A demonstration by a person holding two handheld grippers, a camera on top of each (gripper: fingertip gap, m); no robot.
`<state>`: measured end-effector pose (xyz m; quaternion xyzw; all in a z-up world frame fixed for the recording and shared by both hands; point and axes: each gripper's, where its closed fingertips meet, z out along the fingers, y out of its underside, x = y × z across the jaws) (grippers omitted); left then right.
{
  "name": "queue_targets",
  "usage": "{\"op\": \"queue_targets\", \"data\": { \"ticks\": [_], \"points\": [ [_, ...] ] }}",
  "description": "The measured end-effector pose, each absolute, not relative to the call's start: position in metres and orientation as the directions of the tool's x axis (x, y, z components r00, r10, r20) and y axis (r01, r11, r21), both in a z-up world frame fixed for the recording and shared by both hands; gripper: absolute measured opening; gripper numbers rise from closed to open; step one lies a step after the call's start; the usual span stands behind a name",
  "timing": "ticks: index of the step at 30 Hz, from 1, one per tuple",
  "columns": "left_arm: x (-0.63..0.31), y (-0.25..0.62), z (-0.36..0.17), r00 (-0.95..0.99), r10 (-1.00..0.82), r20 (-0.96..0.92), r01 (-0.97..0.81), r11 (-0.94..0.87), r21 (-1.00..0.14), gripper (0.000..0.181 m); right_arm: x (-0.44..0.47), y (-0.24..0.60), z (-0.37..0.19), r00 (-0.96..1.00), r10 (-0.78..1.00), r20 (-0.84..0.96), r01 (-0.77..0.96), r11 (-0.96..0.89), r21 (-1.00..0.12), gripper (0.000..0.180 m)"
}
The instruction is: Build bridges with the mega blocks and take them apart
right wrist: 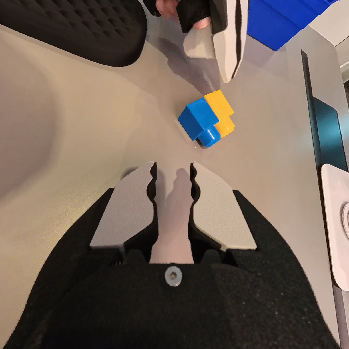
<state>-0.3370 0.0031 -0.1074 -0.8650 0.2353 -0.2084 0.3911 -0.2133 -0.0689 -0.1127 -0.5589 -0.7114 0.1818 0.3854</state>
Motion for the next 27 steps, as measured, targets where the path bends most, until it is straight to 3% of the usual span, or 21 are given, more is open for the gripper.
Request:
{"op": "queue_targets", "data": {
  "ticks": [20,27],
  "points": [
    [-0.339,0.016,-0.127,0.801,-0.578,0.156,-0.289,-0.602,-0.744,0.017,-0.212,-0.068,-0.115,-0.078,0.936,0.343,0.663,0.306,-0.683,0.033],
    [-0.323,0.004,-0.086,0.710,-0.633,0.308,-0.186,-0.590,-0.786,0.039,-0.212,-0.069,-0.115,-0.082,0.935,0.344,0.666,0.308,-0.679,0.033]
  ]
}}
